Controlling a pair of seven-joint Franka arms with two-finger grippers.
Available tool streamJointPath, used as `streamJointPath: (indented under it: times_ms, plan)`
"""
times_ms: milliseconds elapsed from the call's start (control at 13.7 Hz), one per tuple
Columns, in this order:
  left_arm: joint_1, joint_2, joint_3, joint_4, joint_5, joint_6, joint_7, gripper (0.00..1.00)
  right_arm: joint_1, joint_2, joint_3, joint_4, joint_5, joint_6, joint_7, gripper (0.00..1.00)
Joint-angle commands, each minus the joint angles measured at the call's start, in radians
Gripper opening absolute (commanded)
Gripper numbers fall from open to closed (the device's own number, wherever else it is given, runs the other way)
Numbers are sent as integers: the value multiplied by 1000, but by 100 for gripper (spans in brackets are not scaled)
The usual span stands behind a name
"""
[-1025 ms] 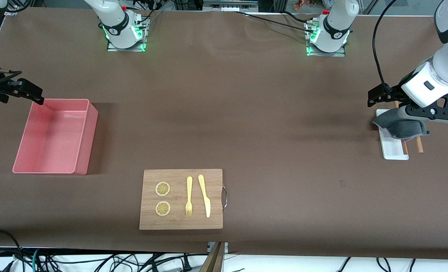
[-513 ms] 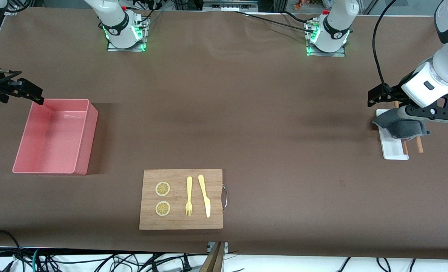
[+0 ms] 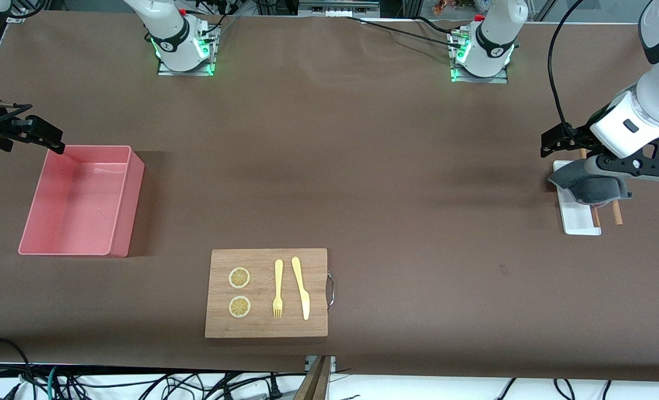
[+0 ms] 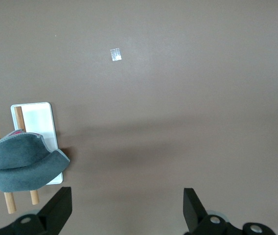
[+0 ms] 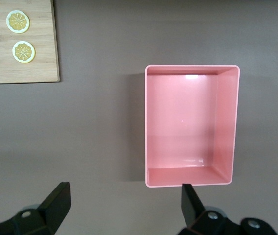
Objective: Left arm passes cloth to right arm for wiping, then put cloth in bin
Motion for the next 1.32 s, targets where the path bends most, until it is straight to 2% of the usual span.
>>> streamJointPath:
  times_ms: [0, 732, 1245]
  plan:
    - [-3, -6, -2, -6, 19, -3, -2, 100, -2, 6, 0, 19, 16, -4, -10, 100]
    - [1, 6, 1, -7, 37, -9, 4, 100, -2, 6, 0, 19, 16, -4, -12, 100]
    - [-11, 35, 0, 31, 28, -170, 3, 100, -2, 6, 0, 19, 14, -4, -13, 100]
